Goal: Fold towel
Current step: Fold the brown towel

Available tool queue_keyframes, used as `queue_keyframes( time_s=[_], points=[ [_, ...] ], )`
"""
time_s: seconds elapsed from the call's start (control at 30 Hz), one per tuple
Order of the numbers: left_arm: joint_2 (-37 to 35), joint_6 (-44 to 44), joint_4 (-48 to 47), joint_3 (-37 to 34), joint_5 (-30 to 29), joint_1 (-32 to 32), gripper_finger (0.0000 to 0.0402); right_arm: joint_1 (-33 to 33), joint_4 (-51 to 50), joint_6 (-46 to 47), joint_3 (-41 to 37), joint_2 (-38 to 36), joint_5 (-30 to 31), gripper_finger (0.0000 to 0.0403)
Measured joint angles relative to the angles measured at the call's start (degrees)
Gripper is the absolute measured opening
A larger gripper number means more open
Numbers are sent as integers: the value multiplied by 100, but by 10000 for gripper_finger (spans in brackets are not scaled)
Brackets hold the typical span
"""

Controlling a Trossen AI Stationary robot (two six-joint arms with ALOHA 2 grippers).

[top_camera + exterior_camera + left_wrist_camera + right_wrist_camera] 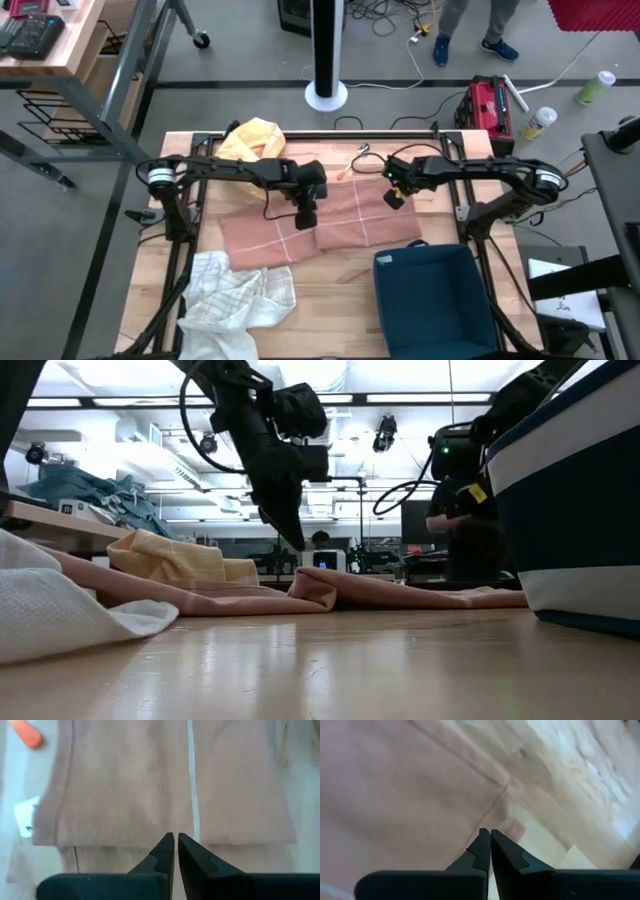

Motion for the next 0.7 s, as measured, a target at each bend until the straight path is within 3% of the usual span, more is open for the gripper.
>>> queue_keyframes(
  time_s=[0.27,0.47,0.7],
  points=[
    [3,-29,-46,-7,-232,11,8,-346,109,-37,-7,65,-5,76],
    [-235,-131,-577,-7,-723,42,56,-348,341,-23,-54,369,6,129],
    [-613,-159,-757,-4,-1199,61,117,-388,716,17,-51,718,253,160]
  ],
)
